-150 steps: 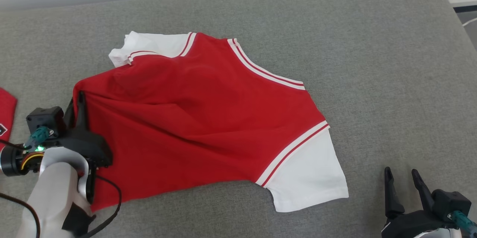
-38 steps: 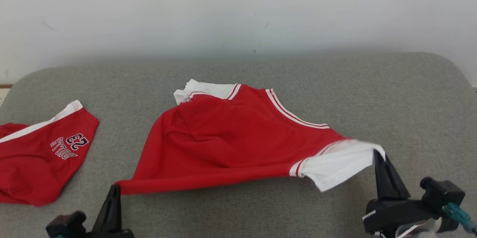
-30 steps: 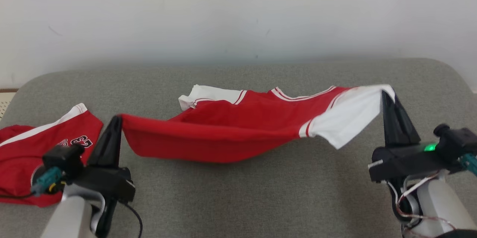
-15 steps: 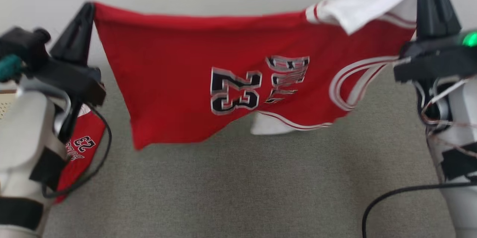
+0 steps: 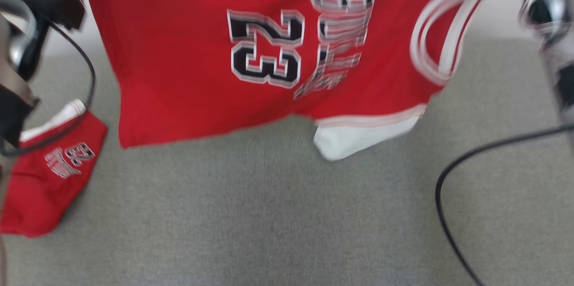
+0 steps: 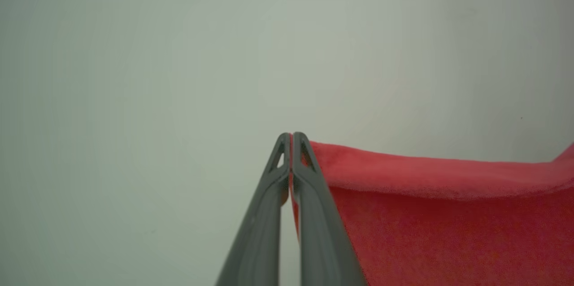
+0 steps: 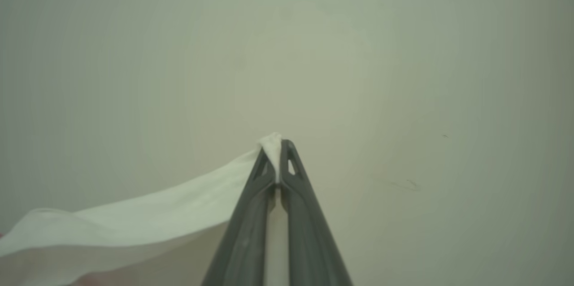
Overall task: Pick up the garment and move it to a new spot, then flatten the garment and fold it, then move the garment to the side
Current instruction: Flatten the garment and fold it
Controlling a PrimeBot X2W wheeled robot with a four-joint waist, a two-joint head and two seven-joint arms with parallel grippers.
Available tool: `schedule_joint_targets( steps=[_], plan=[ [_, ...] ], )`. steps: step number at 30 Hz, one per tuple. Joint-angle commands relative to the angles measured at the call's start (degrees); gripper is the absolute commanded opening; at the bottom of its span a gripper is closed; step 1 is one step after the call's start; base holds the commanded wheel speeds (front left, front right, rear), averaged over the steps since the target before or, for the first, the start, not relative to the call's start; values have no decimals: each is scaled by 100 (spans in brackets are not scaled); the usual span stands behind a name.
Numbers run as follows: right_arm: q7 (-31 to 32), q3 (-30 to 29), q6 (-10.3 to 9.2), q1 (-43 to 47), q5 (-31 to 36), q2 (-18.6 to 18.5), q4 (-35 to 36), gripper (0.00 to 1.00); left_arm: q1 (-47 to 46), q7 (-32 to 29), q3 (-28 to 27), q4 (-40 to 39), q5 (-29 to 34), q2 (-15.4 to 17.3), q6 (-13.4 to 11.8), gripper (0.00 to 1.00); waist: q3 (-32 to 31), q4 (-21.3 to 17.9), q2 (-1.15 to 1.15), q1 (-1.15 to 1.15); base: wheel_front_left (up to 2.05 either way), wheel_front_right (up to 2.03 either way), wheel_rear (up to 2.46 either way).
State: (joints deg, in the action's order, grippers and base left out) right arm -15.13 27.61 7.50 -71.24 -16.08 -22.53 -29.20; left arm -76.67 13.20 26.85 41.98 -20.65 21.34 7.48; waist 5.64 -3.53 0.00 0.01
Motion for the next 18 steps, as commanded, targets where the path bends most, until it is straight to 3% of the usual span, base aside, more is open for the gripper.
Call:
schedule_joint_targets(
  steps=[1, 6, 11, 15, 18],
  plan=[
    [-1, 37, -2, -327, 62, -6, -165, 0, -218, 18, 49, 140, 105, 54, -2, 0, 817, -5, 0, -1, 0, 0, 0],
    [-2, -12, -2, -1430, 282, 7, -731, 0, -995, 121, 23, 440, 217, -34, -86, 0, 1541, 68, 0, -1, 0, 0, 0],
    [-2, -404, -2, -2199, 684, -14, -1020, 0, -1555, 200, -169, 551, 315, -106, -300, 0, 1758, 145, 0, -1, 0, 0, 0],
    [-2, -957, -3, -2699, 1000, 0, -955, 0, -1940, 206, -413, 203, 454, -138, -427, 0, 1914, 158, 0, -1, 0, 0, 0],
    [-2, -1225, -2, -2718, 1118, 89, -960, 0, -1845, 194, -525, -152, 575, -156, -362, 0, 2006, 94, 0, -1, 0, 0, 0]
  ],
)
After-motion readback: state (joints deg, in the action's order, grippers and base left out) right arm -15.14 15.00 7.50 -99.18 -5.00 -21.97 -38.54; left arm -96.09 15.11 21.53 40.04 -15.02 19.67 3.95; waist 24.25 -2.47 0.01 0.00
